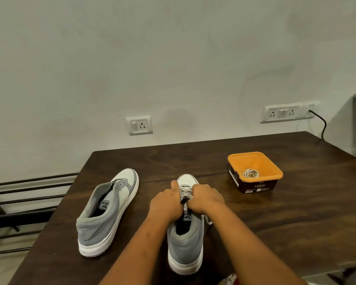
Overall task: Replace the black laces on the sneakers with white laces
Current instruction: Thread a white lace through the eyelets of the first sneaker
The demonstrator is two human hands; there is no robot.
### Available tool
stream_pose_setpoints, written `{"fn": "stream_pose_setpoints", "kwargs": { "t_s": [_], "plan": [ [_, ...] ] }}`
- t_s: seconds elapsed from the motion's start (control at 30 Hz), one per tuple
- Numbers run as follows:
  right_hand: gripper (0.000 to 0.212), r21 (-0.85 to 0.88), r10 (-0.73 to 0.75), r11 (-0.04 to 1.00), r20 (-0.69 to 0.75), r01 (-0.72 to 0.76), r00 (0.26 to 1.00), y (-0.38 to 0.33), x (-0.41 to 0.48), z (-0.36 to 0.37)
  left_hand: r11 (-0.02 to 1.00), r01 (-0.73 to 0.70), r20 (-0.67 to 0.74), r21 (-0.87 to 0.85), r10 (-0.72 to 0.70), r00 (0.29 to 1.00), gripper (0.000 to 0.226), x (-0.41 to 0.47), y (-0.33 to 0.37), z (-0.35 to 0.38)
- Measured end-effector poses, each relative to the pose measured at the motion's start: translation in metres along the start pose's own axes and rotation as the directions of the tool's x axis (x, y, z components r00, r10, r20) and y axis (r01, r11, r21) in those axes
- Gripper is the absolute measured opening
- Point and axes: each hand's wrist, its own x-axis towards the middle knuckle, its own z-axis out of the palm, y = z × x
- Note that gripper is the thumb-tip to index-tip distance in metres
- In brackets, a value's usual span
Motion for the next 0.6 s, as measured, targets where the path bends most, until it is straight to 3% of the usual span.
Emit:
{"fn": "stream_pose_setpoints", "kwargs": {
  "t_s": [0.2,0.37,0.47,0.6],
  "plan": [
    [0.034,0.048,0.087,0.995,-0.035,-0.086,0.996,0.006,0.004,0.005,0.998,0.048,-0.031,-0.028,-0.049,0.998,0.032,-0.004,-0.004,-0.006],
    [0.029,0.084,0.068,0.994,-0.019,-0.066,0.997,0.009,0.007,0.006,0.994,0.025,0.006,-0.105,-0.025,1.0,0.021,-0.004,-0.005,-0.007],
    [0.017,0.129,0.021,0.991,-0.018,-0.019,1.0,0.014,0.007,0.0,0.97,0.005,0.068,-0.243,0.012,0.998,0.024,0.0,-0.013,-0.007],
    [0.032,0.283,-0.067,0.958,0.057,0.049,0.996,0.023,0.003,-0.016,0.864,0.028,0.08,-0.502,0.014,0.997,0.022,0.003,-0.022,-0.016]
  ]
}}
